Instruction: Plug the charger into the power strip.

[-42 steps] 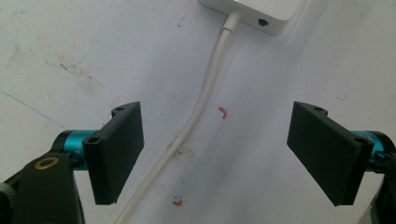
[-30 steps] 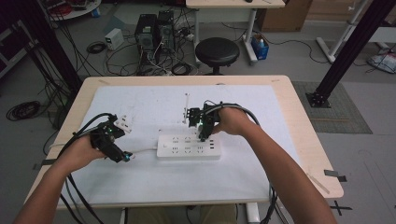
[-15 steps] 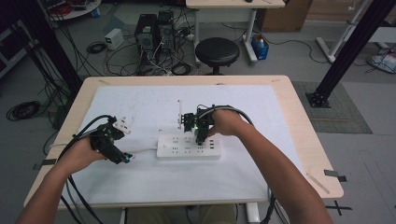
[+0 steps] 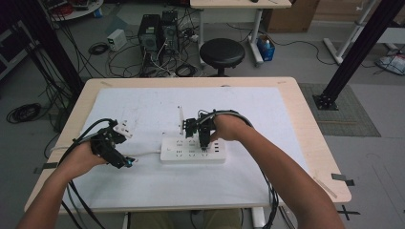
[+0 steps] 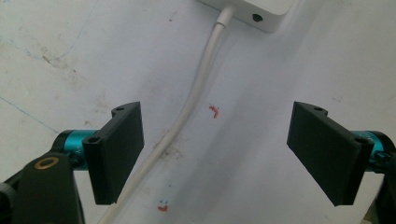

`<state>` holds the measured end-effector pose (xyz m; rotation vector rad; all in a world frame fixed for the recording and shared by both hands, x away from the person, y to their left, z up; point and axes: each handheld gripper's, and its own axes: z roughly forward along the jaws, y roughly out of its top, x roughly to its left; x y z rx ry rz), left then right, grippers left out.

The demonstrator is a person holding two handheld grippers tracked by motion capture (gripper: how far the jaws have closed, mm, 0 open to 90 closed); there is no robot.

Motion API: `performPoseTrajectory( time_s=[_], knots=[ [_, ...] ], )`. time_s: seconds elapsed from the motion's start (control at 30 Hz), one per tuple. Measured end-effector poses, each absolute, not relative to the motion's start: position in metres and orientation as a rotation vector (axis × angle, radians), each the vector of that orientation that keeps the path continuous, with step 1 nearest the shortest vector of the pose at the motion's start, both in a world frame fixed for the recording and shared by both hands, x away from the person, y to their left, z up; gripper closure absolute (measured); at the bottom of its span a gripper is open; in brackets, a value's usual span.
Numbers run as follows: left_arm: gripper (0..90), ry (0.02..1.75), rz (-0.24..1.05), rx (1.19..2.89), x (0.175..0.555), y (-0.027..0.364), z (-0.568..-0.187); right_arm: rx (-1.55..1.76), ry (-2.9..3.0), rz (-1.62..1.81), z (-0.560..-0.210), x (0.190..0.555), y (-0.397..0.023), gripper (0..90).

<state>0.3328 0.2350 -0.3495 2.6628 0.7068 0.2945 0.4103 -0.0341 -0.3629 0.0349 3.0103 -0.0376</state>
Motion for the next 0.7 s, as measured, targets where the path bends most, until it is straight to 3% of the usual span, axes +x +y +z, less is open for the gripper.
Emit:
performPoseTrajectory(
  time_s=[0.43,0.7],
  knots=[
    [18.8,0.705,0.308,2.645,0.337,0.23,-0.344,0.032,3.027,-0.091,-0.368,0.413,-0.025,62.7],
    [18.8,0.702,0.298,2.642,0.338,0.231,-0.346,0.128,3.067,0.062,-0.37,0.419,-0.039,62.1]
  ],
)
